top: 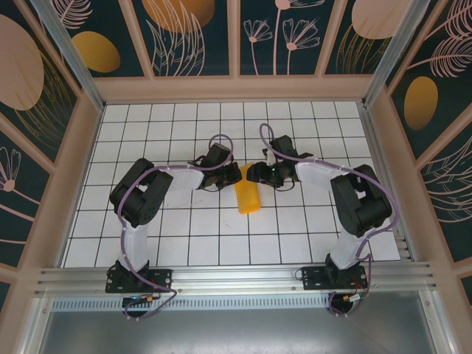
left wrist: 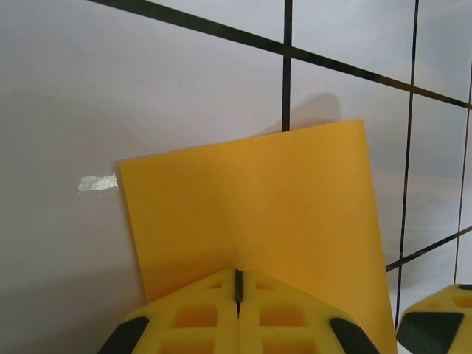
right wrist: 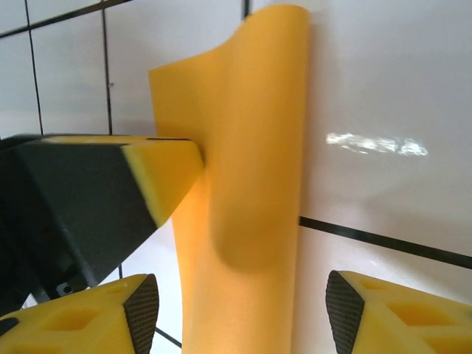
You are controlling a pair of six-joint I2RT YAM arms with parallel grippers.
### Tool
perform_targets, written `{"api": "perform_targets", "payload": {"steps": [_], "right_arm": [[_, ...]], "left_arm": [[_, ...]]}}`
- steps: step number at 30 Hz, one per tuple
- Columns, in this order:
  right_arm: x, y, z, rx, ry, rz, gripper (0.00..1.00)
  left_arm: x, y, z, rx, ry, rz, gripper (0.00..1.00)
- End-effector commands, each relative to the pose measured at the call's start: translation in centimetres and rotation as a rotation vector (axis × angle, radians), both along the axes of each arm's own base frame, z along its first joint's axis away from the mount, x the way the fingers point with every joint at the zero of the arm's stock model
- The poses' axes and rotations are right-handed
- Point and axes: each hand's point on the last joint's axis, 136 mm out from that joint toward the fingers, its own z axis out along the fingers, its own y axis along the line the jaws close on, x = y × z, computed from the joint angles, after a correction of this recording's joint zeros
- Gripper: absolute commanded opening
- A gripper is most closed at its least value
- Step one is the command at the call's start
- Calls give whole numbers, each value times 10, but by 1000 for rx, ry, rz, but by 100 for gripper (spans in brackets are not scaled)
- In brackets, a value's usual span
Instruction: Fold a paper plane with a square sheet of paper (pick it up from the middle)
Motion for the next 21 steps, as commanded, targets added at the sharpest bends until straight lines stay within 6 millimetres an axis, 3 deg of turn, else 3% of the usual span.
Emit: {"api": "perform_targets", "payload": {"steps": [1,13,21], "right_arm": [[-4,2,-11,-114,-23,87,65],[2,-6,-35,-181,-4,69,55],[12,-20,-26,-221,-49,13,58]], "left_arm": [[-13,11,-31,98,64,-10,0],[-5,4,-20,73,39,-14,0],[-3,6,-19,93,34,-12,0]]}}
